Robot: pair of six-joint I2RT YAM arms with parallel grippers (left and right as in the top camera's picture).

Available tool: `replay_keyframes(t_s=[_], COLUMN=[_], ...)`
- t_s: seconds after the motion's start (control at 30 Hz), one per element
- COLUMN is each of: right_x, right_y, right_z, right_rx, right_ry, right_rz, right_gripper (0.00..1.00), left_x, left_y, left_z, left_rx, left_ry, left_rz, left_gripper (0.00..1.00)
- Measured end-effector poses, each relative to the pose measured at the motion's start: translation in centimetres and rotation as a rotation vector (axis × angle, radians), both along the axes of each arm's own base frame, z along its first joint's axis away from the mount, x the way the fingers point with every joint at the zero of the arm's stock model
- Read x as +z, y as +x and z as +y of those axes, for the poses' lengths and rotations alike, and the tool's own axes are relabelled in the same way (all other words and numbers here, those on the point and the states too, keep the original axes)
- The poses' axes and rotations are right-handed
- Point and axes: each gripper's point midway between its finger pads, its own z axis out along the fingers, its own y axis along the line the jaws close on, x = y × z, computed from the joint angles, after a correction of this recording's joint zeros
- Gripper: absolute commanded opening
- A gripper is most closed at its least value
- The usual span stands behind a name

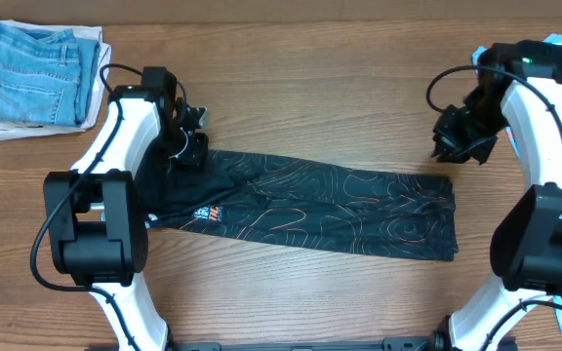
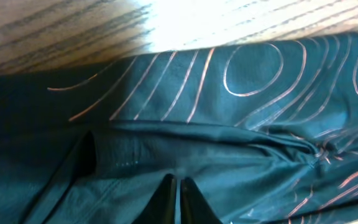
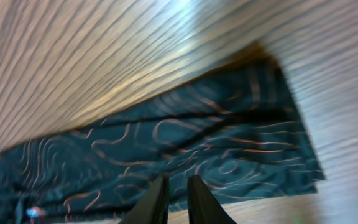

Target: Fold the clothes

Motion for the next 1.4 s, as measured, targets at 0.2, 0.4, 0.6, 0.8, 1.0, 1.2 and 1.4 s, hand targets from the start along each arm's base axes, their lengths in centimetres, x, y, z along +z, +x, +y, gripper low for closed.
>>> replay_keyframes(t_s=[0.2, 0.4, 0.6, 0.8, 1.0, 1.2, 1.4], right_x=[-0.2, -2.0, -3.8, -6.9, -9.5, -10.3, -10.2], right_y=[0.7, 0.2, -0.4, -3.1, -6.1, -8.1, -9.5], right_z=[3.0, 5.0, 4.8, 3.0, 1.4, -0.5, -3.5], right_rx=[0.084, 0.12, 0.081, 0.002, -0.065, -0.143, -0.236], right_ry=[0.03, 0.042, 0.039, -0.012, -0.026, -0.027, -0.059], right_rz=[-0.038, -0.023, 0.001, 0.102, 0.188, 0.252, 0.305], right_gripper=[0.16, 0.17, 0.17, 0.18, 0.18, 0.18, 0.21], left_x=[-0.6, -1.2, -1.5, -1.7, -1.8, -1.8, -1.8], left_y=[0.7, 1.2, 1.1, 0.9, 0.7, 0.6, 0.8], left_z=[0.0, 0.7, 2.3, 4.9, 7.3, 8.3, 9.3], left_rx=[0.007, 0.013, 0.046, 0.133, 0.202, 0.23, 0.255], left_ry=[-0.001, 0.043, 0.095, 0.11, 0.117, 0.121, 0.122], left_rz=[-0.038, -0.063, -0.052, -0.027, -0.017, -0.016, -0.025], left_gripper=[0.12, 0.28, 0.31, 0.34, 0.35, 0.4, 0.45])
